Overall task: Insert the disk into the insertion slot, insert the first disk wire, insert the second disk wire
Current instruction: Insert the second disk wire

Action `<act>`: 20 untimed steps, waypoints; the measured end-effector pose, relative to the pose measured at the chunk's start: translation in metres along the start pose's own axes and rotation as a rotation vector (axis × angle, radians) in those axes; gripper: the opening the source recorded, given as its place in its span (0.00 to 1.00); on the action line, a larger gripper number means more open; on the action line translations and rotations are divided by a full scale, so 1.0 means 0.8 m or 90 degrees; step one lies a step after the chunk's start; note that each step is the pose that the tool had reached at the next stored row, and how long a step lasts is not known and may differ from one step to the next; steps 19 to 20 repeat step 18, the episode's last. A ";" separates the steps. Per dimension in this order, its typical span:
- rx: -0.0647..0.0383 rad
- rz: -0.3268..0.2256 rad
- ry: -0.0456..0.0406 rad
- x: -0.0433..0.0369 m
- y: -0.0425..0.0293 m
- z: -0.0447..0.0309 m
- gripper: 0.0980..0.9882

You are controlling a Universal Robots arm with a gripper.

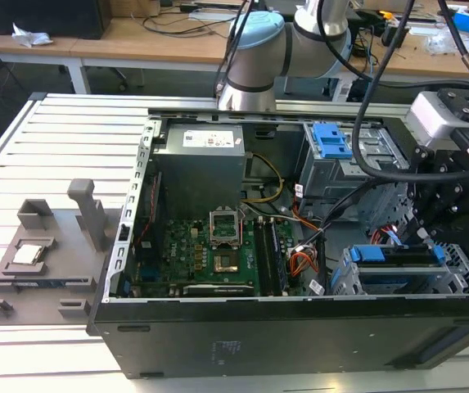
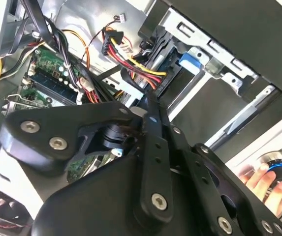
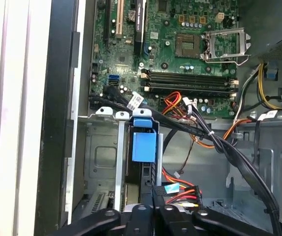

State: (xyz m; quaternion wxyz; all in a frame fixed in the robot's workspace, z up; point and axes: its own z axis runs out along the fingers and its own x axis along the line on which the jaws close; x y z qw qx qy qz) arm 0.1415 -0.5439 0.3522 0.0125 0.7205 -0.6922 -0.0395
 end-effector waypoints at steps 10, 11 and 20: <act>0.000 -0.004 0.0003 -0.001 0.0109 -0.0256 0.01; 0.000 -0.004 0.0001 -0.001 0.0112 -0.0288 0.01; 0.000 -0.004 0.0002 -0.001 0.0113 -0.0293 0.01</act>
